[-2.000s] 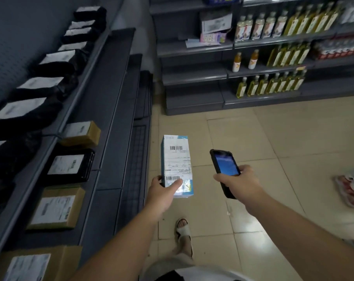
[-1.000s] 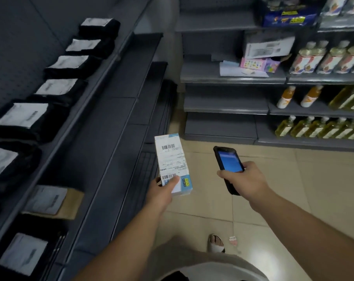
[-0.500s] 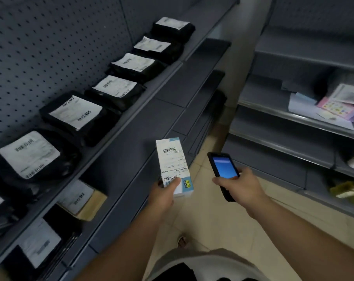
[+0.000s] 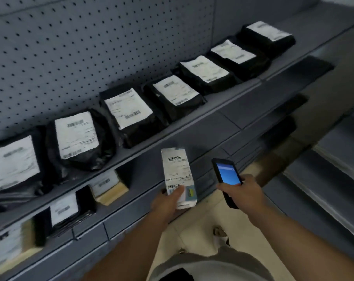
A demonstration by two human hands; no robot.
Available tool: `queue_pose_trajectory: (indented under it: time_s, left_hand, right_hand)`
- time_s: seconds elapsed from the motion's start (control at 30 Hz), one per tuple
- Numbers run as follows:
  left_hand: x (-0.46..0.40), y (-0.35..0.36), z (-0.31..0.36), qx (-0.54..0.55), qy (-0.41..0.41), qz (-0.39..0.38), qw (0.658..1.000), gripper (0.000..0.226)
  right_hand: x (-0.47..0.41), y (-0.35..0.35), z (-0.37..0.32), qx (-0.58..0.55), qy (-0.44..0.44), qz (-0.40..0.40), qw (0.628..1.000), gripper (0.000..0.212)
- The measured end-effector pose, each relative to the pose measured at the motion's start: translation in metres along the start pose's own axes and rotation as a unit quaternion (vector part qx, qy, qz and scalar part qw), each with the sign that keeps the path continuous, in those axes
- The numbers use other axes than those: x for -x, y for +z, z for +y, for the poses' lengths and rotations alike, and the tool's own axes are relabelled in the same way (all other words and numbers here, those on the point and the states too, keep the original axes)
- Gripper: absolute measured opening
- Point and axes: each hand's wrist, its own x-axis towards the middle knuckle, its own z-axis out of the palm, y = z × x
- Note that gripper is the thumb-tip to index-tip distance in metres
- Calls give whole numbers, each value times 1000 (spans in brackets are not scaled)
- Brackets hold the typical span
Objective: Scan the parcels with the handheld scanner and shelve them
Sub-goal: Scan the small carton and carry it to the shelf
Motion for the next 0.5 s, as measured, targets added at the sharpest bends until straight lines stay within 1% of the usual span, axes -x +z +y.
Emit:
queue_pose_trajectory:
  time_s: [0.03, 0.07, 0.1, 0.17, 0.23, 0.3, 0.37, 0.5]
  left_hand:
    - [-7, 1, -2, 7, -4, 17, 1000, 86]
    - [-15, 1, -6, 19, -14, 27, 999, 97]
    - [-19, 2, -8, 42, -14, 47, 998, 95]
    - [-14, 5, -5, 74, -13, 80, 994, 83]
    - [-3, 7, -2, 79, -13, 106, 991, 82]
    - [2, 7, -4, 77, -12, 120, 990, 63]
    - [0, 4, -6, 88, -15, 146, 985, 45]
    - [-13, -7, -2, 89, -7, 184, 979, 42]
  right_hand:
    - [-11, -1, -4, 6, -6, -24, 1000, 65]
    - [-23, -1, -7, 20, -13, -47, 999, 69]
    - [-35, -2, -9, 36, -19, -65, 997, 75]
    - [-56, 0, -15, 68, -33, -93, 993, 89]
    - [-73, 4, -21, 89, -46, -122, 988, 98]
    - [-84, 10, -24, 96, -50, -144, 984, 107]
    - [-92, 20, -26, 113, -52, -163, 979, 102]
    - [-100, 46, -24, 130, -55, -187, 972, 92]
